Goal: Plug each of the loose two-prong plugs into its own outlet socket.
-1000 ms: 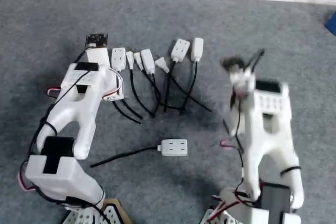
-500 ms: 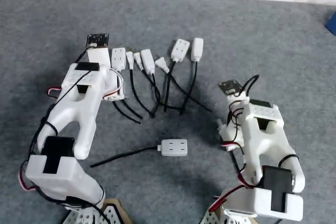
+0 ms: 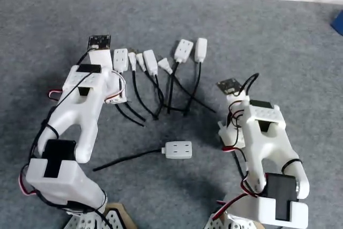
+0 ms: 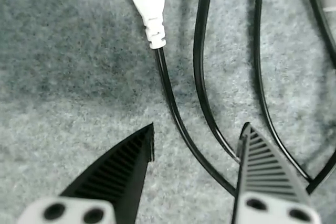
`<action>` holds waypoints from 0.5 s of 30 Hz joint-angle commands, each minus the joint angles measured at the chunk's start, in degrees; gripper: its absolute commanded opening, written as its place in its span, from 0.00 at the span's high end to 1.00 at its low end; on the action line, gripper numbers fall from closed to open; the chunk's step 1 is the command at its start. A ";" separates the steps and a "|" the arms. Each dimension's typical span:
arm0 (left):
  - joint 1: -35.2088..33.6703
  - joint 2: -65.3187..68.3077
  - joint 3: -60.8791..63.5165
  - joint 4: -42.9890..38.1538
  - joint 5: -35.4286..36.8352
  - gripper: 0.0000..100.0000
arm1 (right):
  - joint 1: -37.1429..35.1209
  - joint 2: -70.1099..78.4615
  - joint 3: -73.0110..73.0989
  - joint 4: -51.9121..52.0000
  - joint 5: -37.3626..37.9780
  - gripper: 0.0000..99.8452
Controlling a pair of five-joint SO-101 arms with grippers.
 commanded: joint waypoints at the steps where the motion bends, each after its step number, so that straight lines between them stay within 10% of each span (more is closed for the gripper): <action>1: 0.75 -0.31 0.13 -1.85 -0.62 0.74 | 1.01 -1.63 -2.33 -0.04 -0.62 0.80; 15: 0.84 -0.31 0.22 -2.29 -0.62 0.74 | -3.82 -1.01 -7.34 -2.15 -4.66 0.80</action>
